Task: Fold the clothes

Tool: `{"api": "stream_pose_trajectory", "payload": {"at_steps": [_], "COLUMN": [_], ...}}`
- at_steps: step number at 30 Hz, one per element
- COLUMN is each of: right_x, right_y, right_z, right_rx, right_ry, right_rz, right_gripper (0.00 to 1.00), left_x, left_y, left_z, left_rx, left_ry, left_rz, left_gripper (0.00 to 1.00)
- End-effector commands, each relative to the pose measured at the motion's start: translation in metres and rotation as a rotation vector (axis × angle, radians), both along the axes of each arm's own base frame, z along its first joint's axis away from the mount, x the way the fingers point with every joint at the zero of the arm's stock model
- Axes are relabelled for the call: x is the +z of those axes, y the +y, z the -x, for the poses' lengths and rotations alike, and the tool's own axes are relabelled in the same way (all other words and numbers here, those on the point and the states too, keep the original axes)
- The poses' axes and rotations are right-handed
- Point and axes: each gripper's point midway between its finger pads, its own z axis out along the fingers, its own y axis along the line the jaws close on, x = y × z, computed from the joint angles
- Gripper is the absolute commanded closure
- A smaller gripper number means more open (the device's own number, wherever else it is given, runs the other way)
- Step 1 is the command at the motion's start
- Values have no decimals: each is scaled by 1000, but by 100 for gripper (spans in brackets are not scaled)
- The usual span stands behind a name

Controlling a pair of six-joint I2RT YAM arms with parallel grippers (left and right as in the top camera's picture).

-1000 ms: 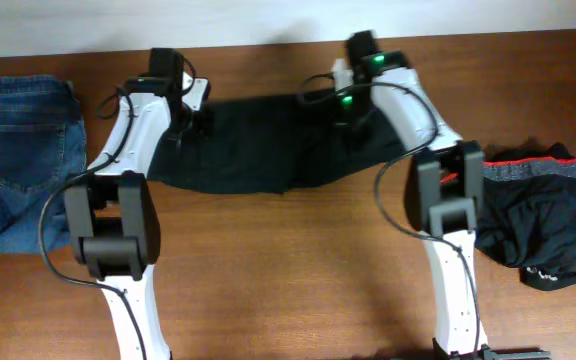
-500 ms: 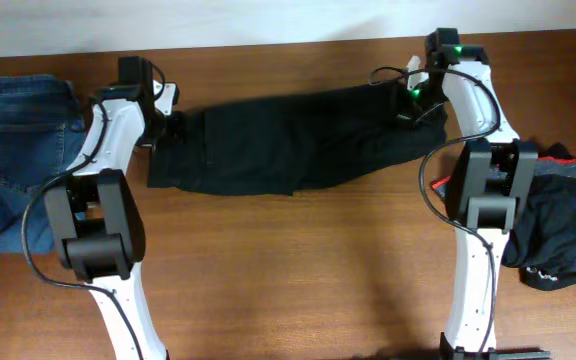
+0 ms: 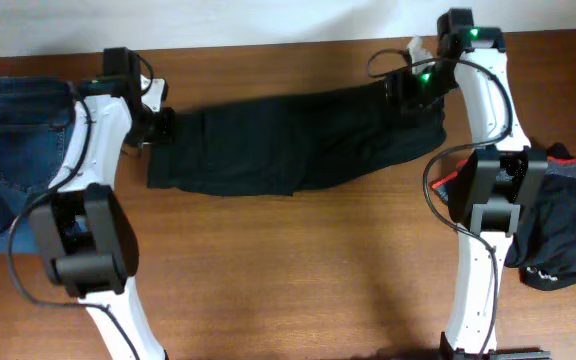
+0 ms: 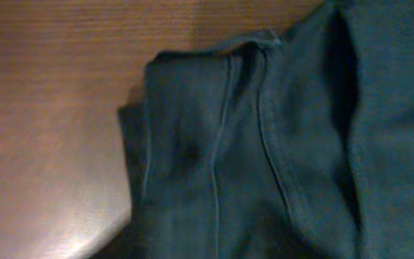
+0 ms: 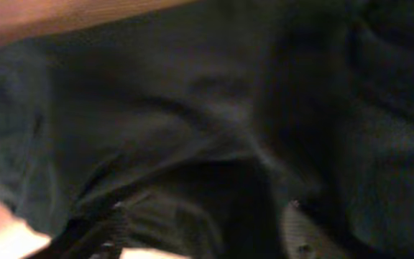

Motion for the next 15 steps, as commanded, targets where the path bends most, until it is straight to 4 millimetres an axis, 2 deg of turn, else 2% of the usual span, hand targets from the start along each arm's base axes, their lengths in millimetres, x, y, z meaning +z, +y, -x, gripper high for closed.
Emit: {"api": "stream_pose_trajectory", "payload": {"at_steps": [1, 3, 9, 11, 15], "right_x": [43, 40, 23, 19, 13], "right_y": [28, 44, 73, 75, 63], "right_z": [2, 8, 17, 19, 16], "right_rx": [64, 95, 158, 165, 113], "right_ry": [-84, -62, -32, -26, -13], "right_rz": [-14, -7, 86, 129, 221], "right_gripper": [21, 20, 22, 25, 25], "left_x": [36, 32, 29, 21, -4], "left_y": [4, 3, 6, 10, 14], "left_z": [4, 10, 12, 14, 17], "left_rx": [9, 7, -22, -14, -35], "left_ry": [-44, -20, -15, 5, 54], "left_rz": [10, 36, 84, 88, 102], "left_gripper": [32, 27, 24, 23, 23]}}
